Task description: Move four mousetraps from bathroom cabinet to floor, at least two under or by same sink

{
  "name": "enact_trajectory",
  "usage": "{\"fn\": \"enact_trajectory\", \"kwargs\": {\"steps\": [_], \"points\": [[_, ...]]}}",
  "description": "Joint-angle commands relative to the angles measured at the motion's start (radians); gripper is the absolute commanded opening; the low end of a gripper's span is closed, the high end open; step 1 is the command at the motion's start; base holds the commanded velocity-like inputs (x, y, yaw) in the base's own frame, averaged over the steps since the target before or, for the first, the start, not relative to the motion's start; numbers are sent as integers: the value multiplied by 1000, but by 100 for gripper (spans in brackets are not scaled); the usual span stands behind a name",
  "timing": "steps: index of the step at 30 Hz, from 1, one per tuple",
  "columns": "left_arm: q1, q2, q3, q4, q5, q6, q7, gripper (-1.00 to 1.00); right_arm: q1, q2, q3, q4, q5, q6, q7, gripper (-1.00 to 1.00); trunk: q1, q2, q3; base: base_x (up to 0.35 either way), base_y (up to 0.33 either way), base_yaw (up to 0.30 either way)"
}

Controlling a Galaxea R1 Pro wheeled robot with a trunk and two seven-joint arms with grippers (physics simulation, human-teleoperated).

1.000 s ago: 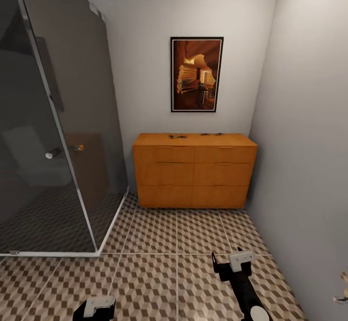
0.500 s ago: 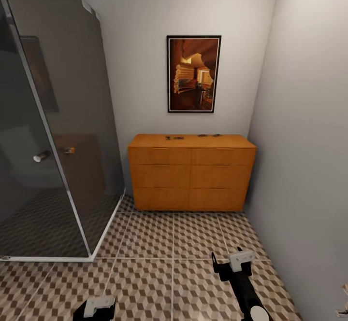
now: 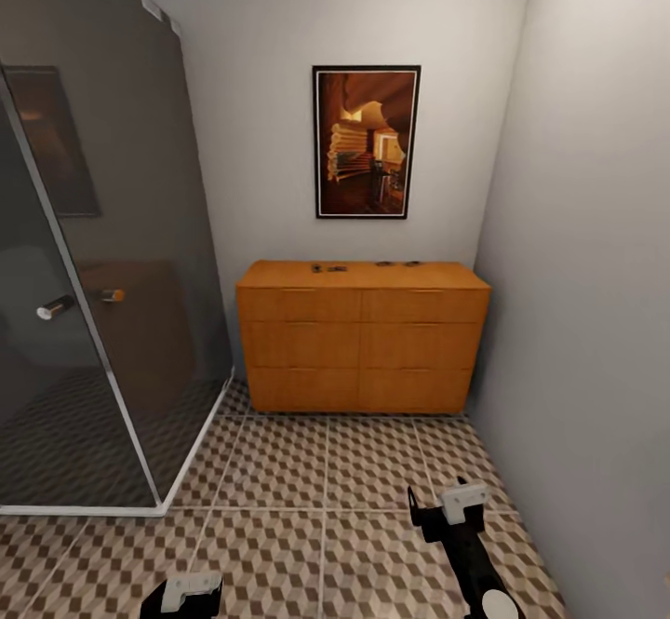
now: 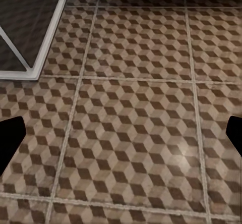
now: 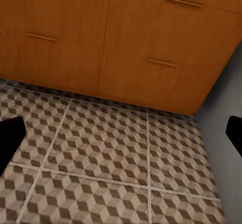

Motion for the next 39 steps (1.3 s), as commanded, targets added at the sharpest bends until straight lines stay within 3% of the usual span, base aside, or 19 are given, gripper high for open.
{"fn": "enact_trajectory", "kwargs": {"steps": [1, 39], "points": [[0, 0, -1, 0, 1, -3, 4, 100, 0, 0, 1, 0, 10, 2, -6, 100, 0, -1, -1, 135, -106, 0], [0, 1, -1, 0, 1, -3, 4, 100, 0, 0, 3, 0, 9, 2, -5, 100, 0, -1, -1, 160, -34, 0]]}}
